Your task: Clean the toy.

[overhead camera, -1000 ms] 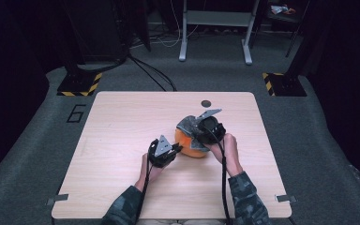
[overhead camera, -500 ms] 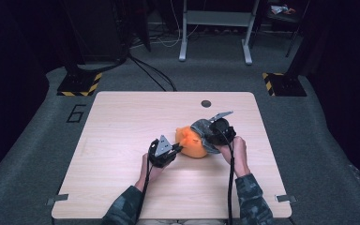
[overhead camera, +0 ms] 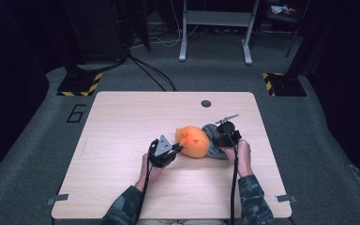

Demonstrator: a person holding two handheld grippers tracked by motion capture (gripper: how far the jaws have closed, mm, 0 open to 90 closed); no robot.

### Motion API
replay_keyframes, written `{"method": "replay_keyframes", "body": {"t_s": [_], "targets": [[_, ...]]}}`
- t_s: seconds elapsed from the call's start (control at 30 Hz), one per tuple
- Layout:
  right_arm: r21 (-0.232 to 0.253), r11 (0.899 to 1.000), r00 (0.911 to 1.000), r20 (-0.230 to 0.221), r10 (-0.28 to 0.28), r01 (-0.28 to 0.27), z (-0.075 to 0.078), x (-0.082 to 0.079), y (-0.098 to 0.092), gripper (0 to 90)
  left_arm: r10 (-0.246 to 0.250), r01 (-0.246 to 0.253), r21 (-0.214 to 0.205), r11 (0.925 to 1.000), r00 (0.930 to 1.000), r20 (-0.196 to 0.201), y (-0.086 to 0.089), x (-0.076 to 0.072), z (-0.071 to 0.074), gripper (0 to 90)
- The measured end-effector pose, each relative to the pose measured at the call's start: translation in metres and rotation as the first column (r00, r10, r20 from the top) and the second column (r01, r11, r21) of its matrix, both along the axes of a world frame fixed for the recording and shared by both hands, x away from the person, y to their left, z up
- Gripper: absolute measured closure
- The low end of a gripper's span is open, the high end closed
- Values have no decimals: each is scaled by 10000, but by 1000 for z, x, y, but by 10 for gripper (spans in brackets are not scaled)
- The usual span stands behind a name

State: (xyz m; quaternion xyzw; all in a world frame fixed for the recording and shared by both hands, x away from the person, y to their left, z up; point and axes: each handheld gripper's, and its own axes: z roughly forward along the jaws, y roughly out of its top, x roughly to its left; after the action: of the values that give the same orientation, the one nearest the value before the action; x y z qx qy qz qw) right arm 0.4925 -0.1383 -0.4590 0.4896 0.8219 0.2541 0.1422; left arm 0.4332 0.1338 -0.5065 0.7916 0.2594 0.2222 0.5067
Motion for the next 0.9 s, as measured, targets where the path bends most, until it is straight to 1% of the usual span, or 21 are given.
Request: {"method": "replay_keyframes", "body": {"t_s": [0.03,0.07,0.1,0.17,0.2,0.23,0.27,0.3,0.33,0.37,0.43,0.47,0.5,0.6,0.63,0.7,0.73,0.77,0.8,0.83,0.9], "targets": [[-109,9999,9999,-25,-111,111,-3,1,-1,694,0,0,-13,10000,10000,-8,0,0,0,826],[-109,9999,9999,-25,-111,111,-3,1,-1,694,0,0,-13,10000,10000,-8,0,0,0,826],[-45,9999,9997,-233,-107,106,-8,4,-4,694,24,-24,-41,10000,10000,-26,0,0,0,826],[-104,9997,9989,-419,-230,226,-13,5,-6,693,65,-65,-27,10000,10000,-37,1,0,0,826],[-200,9995,9988,-426,-236,228,-15,5,-7,693,98,-98,-92,9999,10000,-6,1,0,-1,826],[-214,9996,9988,-452,-200,191,-15,4,-9,693,99,-99,-54,9999,9999,-22,1,0,0,826],[-188,9995,9990,-362,-277,270,-15,3,-10,693,99,-99,-54,9999,9999,-22,1,0,0,825],[-164,9995,9991,-315,-267,262,-12,1,-11,694,100,-100,-27,9999,9999,-24,1,0,0,825],[-211,9994,9995,-149,-295,291,-8,-2,-12,695,110,-110,-35,9999,9999,-21,1,0,0,825],[-179,9995,9996,20,-273,274,-2,-4,-12,695,114,-114,-113,9999,9999,-25,1,0,-1,825],[-99,9997,9987,448,-236,241,11,-10,-11,696,102,-102,-105,9999,9999,-39,1,1,-1,824],[-137,9998,9976,684,-141,151,19,-13,-9,696,105,-106,-100,9999,9999,-41,1,1,-1,824],[3,10000,9961,877,-1,1,26,-16,-8,696,106,-107,-101,9999,9999,-43,1,1,-1,823],[149,9992,9899,1377,341,-365,45,-23,1,696,114,-114,-112,9999,9999,-60,1,1,-1,823],[274,9983,9883,1451,472,-517,49,-25,5,696,124,-124,-117,9999,9999,-48,1,1,-1,822],[300,9965,9844,1607,723,-781,55,-29,12,696,128,-129,-119,9998,9999,-49,1,1,-1,822],[358,9951,9845,1527,862,-927,57,-31,16,696,129,-130,-112,9999,9999,-45,1,1,-1,822],[376,9932,9831,1512,1034,-1102,57,-31,20,696,139,-139,-112,9998,9999,-40,1,1,-1,820],[376,9932,9831,1512,1034,-1102,57,-31,20,696,139,-139,-112,9998,9999,-40,1,1,-1,819],[210,9916,9832,1342,1238,-1277,53,-30,28,696,131,-131,-76,9999,9999,-50,2,1,-1,818],[31,9908,9834,1222,1338,-1352,47,-26,32,696,134,-134,-79,9999,9999,-46,2,1,-1,814]]}}
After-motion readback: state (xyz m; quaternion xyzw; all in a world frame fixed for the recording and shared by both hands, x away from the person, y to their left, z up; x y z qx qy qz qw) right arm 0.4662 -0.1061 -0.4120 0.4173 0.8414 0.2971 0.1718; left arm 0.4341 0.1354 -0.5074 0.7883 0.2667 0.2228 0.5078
